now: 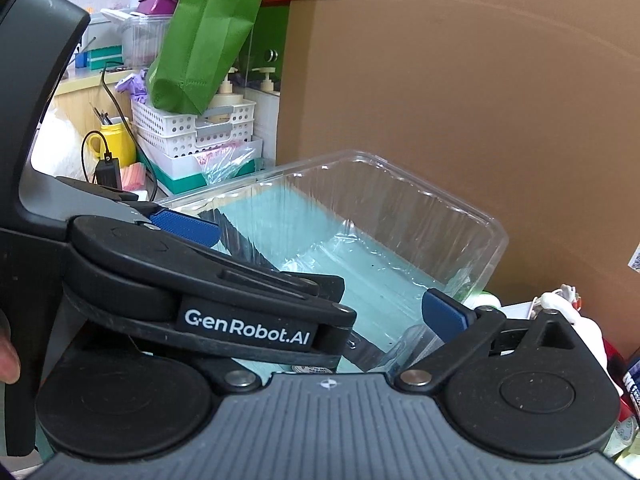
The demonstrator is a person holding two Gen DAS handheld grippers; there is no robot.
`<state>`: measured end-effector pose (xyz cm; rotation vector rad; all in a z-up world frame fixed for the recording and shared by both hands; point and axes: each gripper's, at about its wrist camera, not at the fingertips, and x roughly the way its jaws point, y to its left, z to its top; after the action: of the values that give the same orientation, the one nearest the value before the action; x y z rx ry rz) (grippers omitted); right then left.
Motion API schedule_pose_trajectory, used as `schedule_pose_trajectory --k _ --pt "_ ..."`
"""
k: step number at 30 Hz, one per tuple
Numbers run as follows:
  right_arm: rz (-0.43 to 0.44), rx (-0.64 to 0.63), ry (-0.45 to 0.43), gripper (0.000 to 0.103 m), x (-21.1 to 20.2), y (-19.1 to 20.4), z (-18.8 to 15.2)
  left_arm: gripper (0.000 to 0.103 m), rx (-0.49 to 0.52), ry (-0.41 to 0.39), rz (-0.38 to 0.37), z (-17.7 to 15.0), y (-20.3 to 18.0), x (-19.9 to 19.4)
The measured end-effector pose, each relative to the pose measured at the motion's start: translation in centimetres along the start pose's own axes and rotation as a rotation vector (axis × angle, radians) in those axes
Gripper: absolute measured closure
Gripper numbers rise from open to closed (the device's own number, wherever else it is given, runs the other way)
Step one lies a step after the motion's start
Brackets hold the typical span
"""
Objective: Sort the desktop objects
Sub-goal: 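Withdraw both grippers from the tub back over the cluttered table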
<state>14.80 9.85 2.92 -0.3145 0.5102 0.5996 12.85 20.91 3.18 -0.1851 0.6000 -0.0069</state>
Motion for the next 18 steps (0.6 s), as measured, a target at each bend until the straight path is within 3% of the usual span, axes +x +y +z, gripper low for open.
schedule_pose_trajectory --k 9,18 --pt "-0.014 0.048 -0.102 0.0 -3.7 -1.0 -1.1 0.0 -0.058 -0.026 -0.064 -0.7 -2.1 -2.3" --pt "-0.095 0.089 -0.188 0.0 -9.5 -3.2 -5.0 0.0 0.043 -0.111 -0.116 -3.0 -8.5 -5.5"
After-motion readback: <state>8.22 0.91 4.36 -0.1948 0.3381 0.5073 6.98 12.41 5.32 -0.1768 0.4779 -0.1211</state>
